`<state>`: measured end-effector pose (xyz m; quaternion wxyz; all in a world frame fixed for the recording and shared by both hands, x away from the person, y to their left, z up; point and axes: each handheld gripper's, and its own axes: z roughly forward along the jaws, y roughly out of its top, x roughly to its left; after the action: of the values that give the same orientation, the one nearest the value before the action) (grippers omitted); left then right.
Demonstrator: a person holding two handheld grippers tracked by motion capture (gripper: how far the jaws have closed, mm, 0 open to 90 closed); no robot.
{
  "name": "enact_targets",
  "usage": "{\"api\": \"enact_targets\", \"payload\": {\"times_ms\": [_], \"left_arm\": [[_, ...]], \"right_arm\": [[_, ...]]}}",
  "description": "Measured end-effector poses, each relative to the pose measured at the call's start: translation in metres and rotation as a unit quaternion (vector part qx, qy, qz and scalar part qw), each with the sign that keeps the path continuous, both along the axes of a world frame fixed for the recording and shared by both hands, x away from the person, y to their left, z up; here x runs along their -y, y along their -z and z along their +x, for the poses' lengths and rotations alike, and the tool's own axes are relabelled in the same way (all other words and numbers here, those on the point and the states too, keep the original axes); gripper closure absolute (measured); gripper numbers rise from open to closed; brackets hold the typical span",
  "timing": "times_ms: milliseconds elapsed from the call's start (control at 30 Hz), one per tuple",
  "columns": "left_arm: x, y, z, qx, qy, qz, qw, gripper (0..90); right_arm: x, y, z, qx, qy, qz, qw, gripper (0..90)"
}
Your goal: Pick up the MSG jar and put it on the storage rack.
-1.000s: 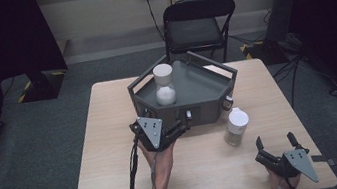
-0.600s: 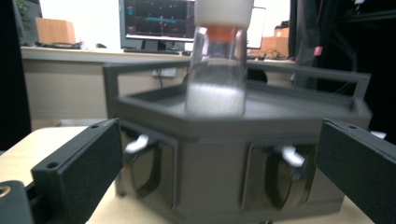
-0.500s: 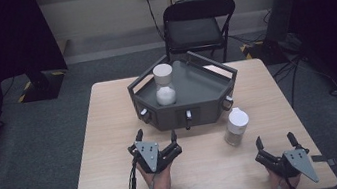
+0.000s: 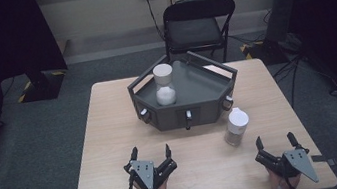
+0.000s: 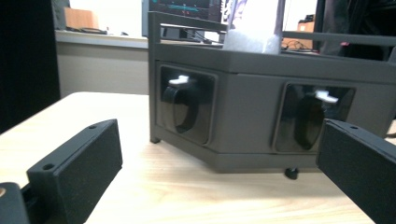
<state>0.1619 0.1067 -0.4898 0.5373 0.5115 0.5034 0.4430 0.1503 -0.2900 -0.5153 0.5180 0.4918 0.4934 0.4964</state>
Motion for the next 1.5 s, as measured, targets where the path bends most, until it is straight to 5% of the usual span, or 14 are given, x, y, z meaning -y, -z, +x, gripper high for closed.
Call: {"api": "enact_targets", "payload": {"times_ms": [433,900,1067,1500], "left_arm": [[-0.006,0.013,-0.006,-0.006,0.007,-0.005,0.9999,0.0],[-0.008,0.024,-0.011,0.018,0.013,-0.002,0.9998,0.0],[-0.003,0.029,-0.014,0.035,0.009,0.019,0.9992,0.0],[0.001,0.029,-0.014,0.034,0.004,0.029,0.999,0.0]], "right_arm": [[0.0,0.0,0.0,0.0,0.0,0.0,1.0,0.0],[0.0,0.0,0.0,0.0,0.001,0.0,1.0,0.0],[0.0,0.0,0.0,0.0,0.001,-0.002,1.0,0.0],[0.0,0.0,0.0,0.0,0.001,0.0,1.0,0.0]]}}
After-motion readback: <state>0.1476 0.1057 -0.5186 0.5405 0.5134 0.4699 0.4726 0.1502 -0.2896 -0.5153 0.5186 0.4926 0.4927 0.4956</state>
